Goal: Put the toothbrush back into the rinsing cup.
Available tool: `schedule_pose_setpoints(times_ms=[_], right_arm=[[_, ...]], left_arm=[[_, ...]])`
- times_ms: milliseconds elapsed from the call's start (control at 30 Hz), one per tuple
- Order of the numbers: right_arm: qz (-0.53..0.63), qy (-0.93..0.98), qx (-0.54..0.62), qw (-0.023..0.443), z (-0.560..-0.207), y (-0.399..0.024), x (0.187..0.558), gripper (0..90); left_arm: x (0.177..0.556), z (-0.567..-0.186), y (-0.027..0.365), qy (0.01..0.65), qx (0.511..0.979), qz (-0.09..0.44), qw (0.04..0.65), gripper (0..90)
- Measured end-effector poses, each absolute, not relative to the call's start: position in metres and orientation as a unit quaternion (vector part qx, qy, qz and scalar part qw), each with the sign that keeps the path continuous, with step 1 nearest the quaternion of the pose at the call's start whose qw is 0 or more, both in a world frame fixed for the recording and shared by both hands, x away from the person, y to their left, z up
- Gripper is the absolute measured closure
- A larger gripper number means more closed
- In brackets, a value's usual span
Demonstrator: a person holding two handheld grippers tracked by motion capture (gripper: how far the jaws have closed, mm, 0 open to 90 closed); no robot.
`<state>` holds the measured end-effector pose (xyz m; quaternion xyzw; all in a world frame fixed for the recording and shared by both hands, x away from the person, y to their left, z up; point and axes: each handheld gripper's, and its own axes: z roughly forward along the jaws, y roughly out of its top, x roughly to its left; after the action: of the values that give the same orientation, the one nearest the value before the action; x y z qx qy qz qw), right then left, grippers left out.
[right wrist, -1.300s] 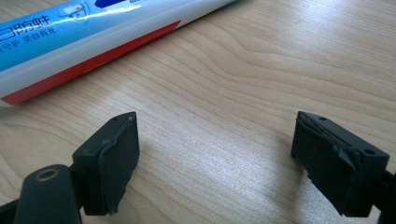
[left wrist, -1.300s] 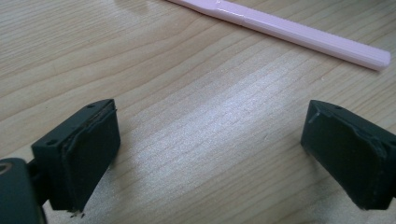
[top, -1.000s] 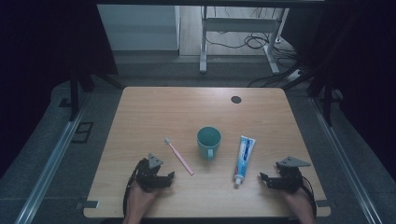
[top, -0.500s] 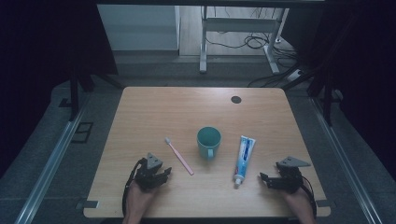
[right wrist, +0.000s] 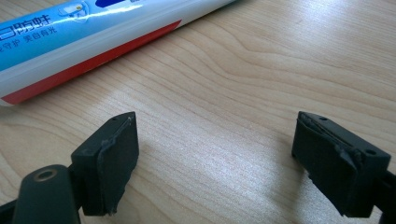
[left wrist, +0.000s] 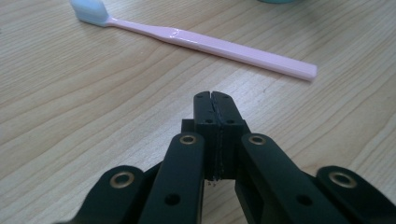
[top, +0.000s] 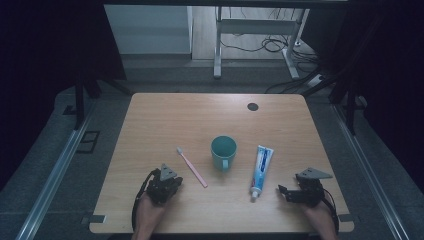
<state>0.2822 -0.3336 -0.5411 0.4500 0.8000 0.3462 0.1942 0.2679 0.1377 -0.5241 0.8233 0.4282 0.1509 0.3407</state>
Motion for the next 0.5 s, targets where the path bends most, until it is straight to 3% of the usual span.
schedule_pose_setpoints(times_ms=[500], right_arm=[[0.346, 0.800, 0.450, 0.196, -0.541, -0.334, 0.283, 14.7]], left_arm=[[0.278, -0.515, 0.128, 0.413, 0.825, 0.135, 0.362, 89.6]])
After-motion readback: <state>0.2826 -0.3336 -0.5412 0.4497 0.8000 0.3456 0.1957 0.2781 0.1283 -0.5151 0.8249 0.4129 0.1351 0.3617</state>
